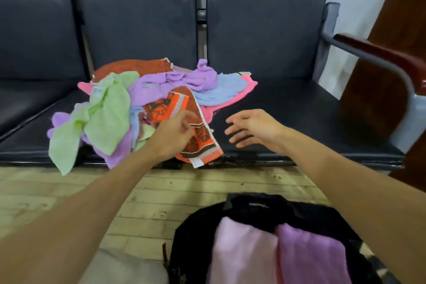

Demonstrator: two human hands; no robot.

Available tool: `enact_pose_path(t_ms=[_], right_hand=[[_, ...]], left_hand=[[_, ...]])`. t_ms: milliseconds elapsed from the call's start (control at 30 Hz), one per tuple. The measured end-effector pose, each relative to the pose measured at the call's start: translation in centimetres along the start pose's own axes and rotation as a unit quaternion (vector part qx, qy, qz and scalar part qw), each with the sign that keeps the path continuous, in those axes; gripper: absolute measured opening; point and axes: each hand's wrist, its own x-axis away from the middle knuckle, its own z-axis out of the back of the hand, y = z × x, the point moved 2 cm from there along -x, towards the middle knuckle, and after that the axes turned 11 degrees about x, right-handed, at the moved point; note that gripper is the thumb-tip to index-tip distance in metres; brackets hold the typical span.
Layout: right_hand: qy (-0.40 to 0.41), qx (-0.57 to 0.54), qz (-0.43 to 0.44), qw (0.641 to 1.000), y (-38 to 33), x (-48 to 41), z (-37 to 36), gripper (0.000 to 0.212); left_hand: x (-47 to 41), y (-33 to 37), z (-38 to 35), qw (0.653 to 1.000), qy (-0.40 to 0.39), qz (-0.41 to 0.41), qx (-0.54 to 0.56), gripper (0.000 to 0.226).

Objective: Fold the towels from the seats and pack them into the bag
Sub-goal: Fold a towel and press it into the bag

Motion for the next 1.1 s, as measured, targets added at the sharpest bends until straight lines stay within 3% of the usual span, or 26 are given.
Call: enact_pose_path(t_ms=[100,200,367,433,600,733,833,967,1100], right_hand=[[0.011,-0.018,0.013,1.000,-0.9,-2.7,-2.4,0.016],[0.020,-0.016,0.009,1.000,-1.0,-5.2,-5.1,0.018],[0.083,0.011,-0.024,0.996,0.1,-7.7,-8.0,0.026],[0.075,0.011,-0.022,0.997,0.3,-7.8,-8.3,0.025],[0.052,-0.009,-0.011,0.999,0.5,-7.3,-7.6,0.028],[0.028,-0.013,-0.003,1.000,0.7,-6.4,-6.8,0.027],[0.010,-0.014,-0.002,1.000,0.5,-5.8,-6.3,0.024],[0.023,-0.046,-0.017,0.999,0.3,-5.4,-5.3,0.014],[-0.004,-0.225,-0.074,0.971,0.1,-6.0,-4.4,0.044]], left_hand=[[-0.4,-1.6,2.7,0.994,0.101,0.002,-0.029,0.023],[0.0,-3.6,3.5,0.990,0.113,0.056,-0.058,0.020],[0.5,-5.3,2.8,0.982,0.101,0.099,-0.128,0.062],[0.2,-5.1,2.6,0.978,0.108,0.111,-0.142,0.066],[-0.6,-4.5,2.5,0.970,0.150,0.090,-0.169,0.021],[-0.9,-4.4,1.6,0.965,0.163,0.083,-0.190,0.018],[-1.6,-3.0,1.4,0.975,0.197,0.059,-0.086,0.011],[-1.9,-0.1,0.7,0.962,0.203,0.087,0.158,0.016],[-1.9,0.4,0.4,0.925,0.159,0.086,0.335,0.026]])
